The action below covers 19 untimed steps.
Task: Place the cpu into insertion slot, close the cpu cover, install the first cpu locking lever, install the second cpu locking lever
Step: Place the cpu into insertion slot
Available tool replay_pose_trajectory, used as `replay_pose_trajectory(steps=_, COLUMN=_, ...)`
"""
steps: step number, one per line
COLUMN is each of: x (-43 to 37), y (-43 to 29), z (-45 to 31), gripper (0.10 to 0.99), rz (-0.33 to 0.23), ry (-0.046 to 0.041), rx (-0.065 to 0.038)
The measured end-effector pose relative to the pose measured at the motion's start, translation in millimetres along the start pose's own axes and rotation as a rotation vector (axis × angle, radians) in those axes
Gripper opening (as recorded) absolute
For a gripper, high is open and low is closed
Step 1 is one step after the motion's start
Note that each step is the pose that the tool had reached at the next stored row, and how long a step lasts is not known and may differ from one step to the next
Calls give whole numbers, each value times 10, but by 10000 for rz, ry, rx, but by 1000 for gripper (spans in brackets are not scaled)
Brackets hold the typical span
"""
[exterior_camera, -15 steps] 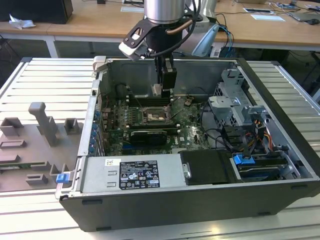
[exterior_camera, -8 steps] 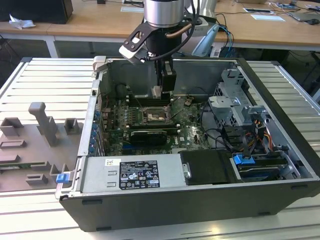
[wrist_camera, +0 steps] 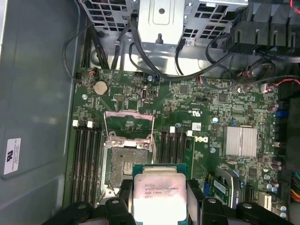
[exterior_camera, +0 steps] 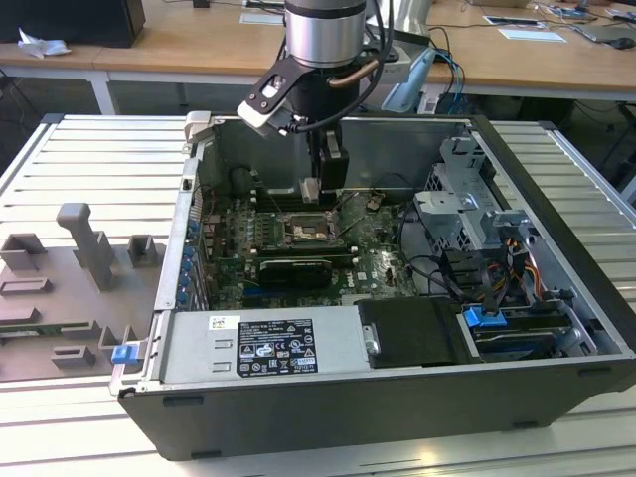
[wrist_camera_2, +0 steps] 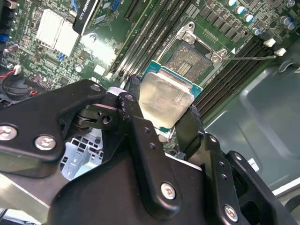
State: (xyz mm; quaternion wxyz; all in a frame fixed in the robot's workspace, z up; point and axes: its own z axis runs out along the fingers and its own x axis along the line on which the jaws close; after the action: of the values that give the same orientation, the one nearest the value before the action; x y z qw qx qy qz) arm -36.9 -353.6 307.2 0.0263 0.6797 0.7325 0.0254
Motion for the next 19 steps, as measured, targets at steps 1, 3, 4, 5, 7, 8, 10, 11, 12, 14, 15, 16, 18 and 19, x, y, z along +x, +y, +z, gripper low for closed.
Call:
replay_pose_trajectory(steps=1, x=0, y=-1, z=14, gripper=541, rz=0, ry=0, rx=8)
replay_pose_trajectory(steps=3, x=0, y=-2, z=33, gripper=541, rz=0, ry=1, rx=15)
replay_pose_trajectory(steps=4, x=2, y=-4, z=64, gripper=541, rz=-1, ry=0, rx=23)
replay_pose_trajectory(steps=5, x=4, y=-6, z=93, gripper=541, rz=-2, ry=-2, rx=29)
replay_pose_trajectory(steps=7, x=11, y=-10, z=150, gripper=541, rz=-1, ry=-20, rx=58)
replay_pose_trajectory(steps=8, x=12, y=-11, z=164, gripper=541, rz=-2, ry=-23, rx=64)
replay_pose_trajectory(steps=10, x=14, y=-13, z=189, gripper=541, rz=2, ry=-23, rx=83)
replay_pose_trajectory(steps=11, x=18, y=-14, z=202, gripper=541, rz=6, ry=-23, rx=102)
replay_pose_trajectory(steps=12, x=21, y=-14, z=211, gripper=541, rz=10, ry=-23, rx=113)
replay_pose_trajectory(steps=14, x=45, y=-13, z=232, gripper=541, rz=107, ry=-37, rx=159)
replay_pose_trajectory(steps=15, x=47, y=-13, z=238, gripper=541, rz=151, ry=-39, rx=164)
replay_pose_trajectory(steps=16, x=52, y=-14, z=247, gripper=541, rz=248, ry=-45, rx=168)
replay_pose_trajectory(steps=18, x=64, y=-15, z=263, gripper=541, rz=320, ry=-51, rx=172)
replay_pose_trajectory(steps=19, x=73, y=-15, z=282, gripper=541, rz=344, ry=-52, rx=175)
